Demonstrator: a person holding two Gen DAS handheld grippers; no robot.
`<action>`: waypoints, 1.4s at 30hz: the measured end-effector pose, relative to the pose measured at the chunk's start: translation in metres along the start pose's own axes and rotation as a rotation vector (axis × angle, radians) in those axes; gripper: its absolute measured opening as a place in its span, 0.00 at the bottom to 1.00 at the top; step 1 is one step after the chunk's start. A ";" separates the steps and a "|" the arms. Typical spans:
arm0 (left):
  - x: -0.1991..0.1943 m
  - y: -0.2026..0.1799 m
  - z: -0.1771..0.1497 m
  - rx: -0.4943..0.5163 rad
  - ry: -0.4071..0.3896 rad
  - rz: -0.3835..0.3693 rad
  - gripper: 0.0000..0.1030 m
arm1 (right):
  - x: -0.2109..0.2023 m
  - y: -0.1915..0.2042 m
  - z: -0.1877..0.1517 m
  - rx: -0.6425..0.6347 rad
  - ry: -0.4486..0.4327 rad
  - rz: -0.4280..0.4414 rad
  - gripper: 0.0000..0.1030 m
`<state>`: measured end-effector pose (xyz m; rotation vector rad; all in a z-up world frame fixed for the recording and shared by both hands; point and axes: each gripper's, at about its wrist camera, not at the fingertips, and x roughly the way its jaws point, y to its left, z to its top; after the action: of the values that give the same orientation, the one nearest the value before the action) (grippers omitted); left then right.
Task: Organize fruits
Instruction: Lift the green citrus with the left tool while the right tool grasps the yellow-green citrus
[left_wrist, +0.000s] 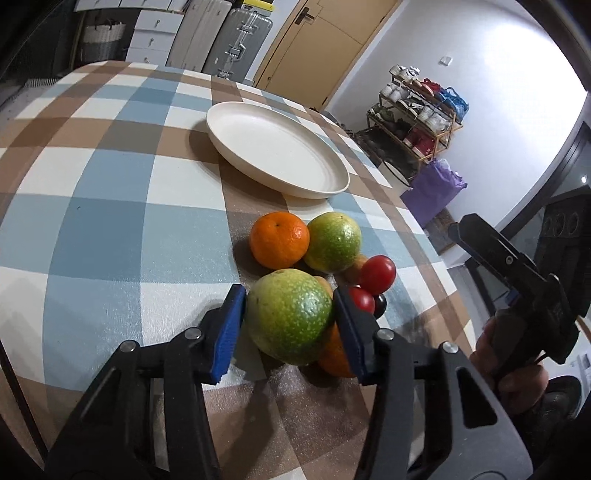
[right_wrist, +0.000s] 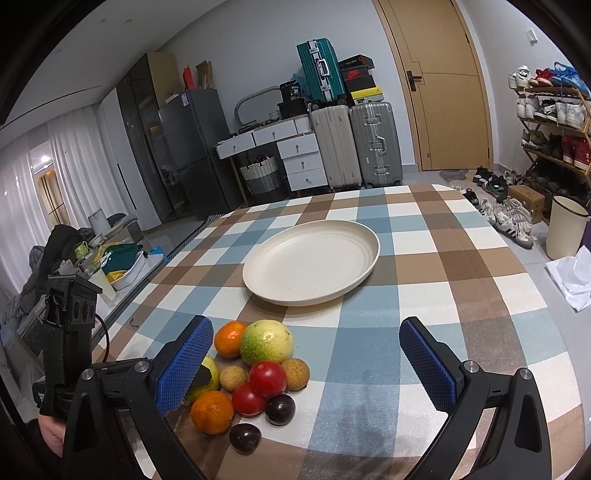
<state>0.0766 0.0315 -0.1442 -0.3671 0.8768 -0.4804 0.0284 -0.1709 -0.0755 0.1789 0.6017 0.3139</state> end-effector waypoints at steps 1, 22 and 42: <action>-0.001 0.002 0.000 0.000 -0.002 0.000 0.45 | 0.000 0.000 0.000 0.000 -0.002 0.001 1.00; -0.030 0.017 0.005 -0.020 -0.055 -0.022 0.45 | 0.020 0.007 0.002 -0.012 0.090 0.064 1.00; -0.032 0.013 0.010 0.010 -0.053 -0.017 0.45 | 0.073 0.014 -0.002 -0.057 0.248 0.103 1.00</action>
<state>0.0703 0.0602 -0.1243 -0.3767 0.8199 -0.4887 0.0805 -0.1327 -0.1124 0.1173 0.8295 0.4567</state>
